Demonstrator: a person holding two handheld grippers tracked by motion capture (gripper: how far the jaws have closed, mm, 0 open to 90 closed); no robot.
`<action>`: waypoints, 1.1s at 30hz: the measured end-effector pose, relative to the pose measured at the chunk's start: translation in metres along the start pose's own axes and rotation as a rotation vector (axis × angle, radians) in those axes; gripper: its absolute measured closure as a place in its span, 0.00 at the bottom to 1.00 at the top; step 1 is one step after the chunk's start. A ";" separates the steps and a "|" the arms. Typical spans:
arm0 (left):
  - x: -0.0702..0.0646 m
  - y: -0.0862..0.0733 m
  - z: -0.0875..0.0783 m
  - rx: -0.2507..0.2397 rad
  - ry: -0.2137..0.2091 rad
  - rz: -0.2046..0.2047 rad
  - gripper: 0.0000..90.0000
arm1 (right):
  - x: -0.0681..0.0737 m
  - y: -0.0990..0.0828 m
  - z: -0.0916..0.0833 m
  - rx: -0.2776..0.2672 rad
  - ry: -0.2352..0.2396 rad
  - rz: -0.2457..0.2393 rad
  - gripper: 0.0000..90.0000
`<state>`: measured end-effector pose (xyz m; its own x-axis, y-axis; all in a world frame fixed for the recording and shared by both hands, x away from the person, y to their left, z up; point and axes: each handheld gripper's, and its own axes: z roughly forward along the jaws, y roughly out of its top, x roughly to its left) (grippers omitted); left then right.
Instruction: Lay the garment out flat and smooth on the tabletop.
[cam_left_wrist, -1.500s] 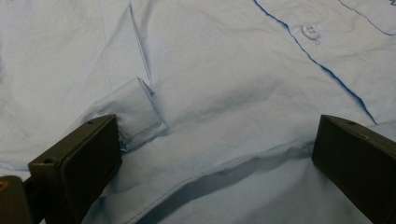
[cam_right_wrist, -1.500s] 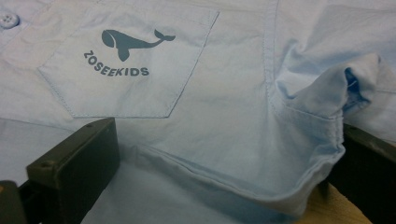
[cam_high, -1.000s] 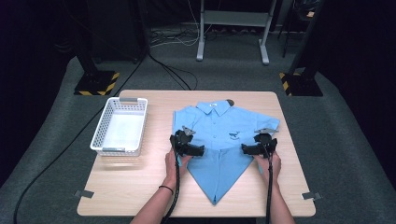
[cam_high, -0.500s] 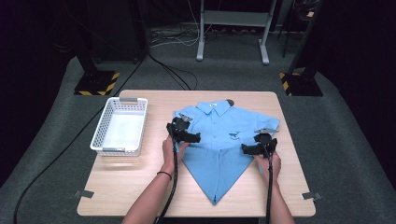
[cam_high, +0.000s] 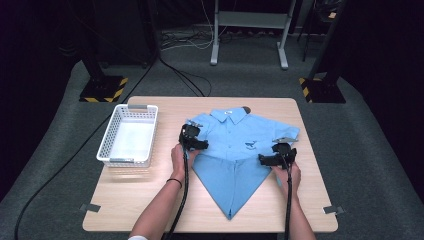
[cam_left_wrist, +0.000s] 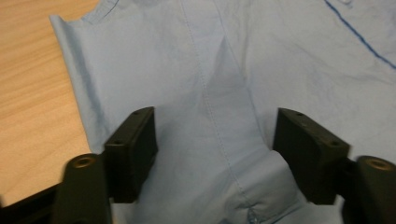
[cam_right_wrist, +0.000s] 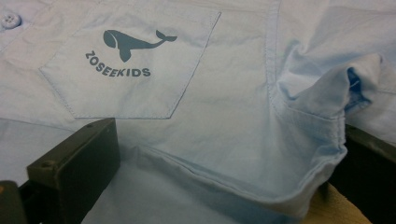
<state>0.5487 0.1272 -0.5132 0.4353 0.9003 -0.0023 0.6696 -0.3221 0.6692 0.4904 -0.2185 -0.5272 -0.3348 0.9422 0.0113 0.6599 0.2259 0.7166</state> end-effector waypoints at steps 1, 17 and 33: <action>0.000 0.000 -0.001 -0.001 -0.006 0.006 0.44 | 0.000 0.000 0.000 0.000 0.000 0.000 0.00; -0.007 0.003 -0.004 0.008 -0.019 0.081 0.98 | 0.000 0.000 0.000 -0.001 -0.001 -0.001 0.00; 0.012 0.004 -0.037 -0.082 0.089 0.069 0.99 | 0.000 0.000 0.000 -0.002 -0.003 -0.001 0.00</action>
<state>0.5342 0.1477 -0.4833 0.4210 0.9005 0.1089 0.5870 -0.3620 0.7241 0.4906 -0.2183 -0.5273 -0.3332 0.9428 0.0086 0.6585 0.2262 0.7178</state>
